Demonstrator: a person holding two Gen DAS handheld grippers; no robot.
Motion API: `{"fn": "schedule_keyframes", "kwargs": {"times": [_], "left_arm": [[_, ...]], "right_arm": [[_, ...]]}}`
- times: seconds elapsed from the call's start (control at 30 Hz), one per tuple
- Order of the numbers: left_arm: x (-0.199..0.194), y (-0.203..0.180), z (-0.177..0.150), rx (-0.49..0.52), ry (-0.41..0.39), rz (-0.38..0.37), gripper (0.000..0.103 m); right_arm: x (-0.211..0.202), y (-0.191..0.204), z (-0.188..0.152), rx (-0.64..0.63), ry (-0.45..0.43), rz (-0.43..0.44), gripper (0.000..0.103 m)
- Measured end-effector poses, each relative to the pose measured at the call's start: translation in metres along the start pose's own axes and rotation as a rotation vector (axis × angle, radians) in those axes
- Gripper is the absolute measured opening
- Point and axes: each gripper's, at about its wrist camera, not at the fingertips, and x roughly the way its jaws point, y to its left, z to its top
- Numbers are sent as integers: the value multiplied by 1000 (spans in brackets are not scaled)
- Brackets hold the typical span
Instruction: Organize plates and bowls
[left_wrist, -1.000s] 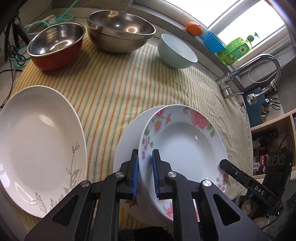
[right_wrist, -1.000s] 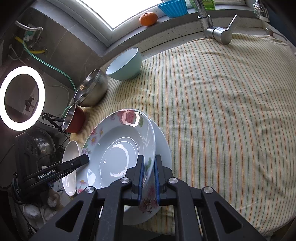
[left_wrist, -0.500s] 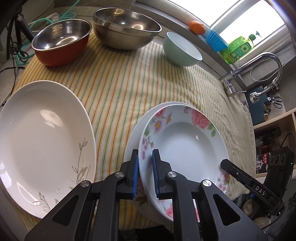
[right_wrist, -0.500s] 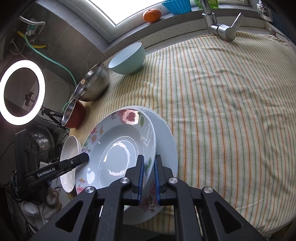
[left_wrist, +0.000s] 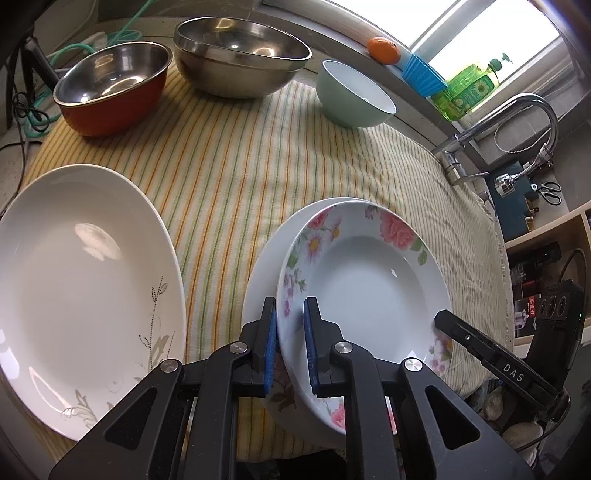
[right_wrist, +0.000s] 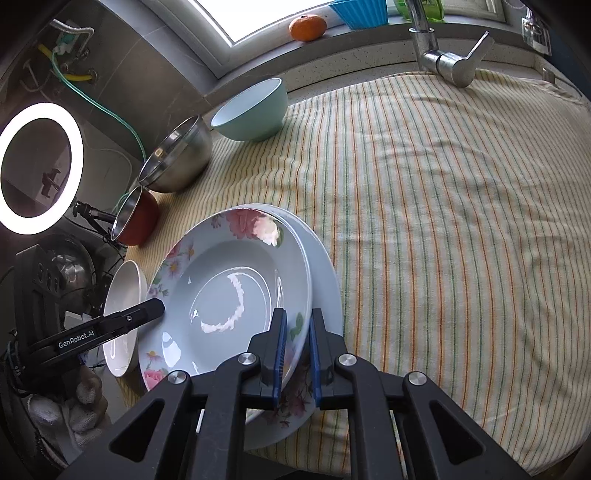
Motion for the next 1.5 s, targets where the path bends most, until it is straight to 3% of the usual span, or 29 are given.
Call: {"fn": "schedule_keyframes", "kwargs": {"times": [0.47, 0.8, 1.5], "left_arm": [[0, -4, -1, 70, 11, 8, 13], [0, -8, -1, 101, 24, 24, 13], [-3, 0, -3, 66, 20, 11, 13]], "right_arm": [[1, 6, 2, -84, 29, -21, 15], [2, 4, 5, -75, 42, -23, 16], [5, 20, 1, -163, 54, -95, 23]]}}
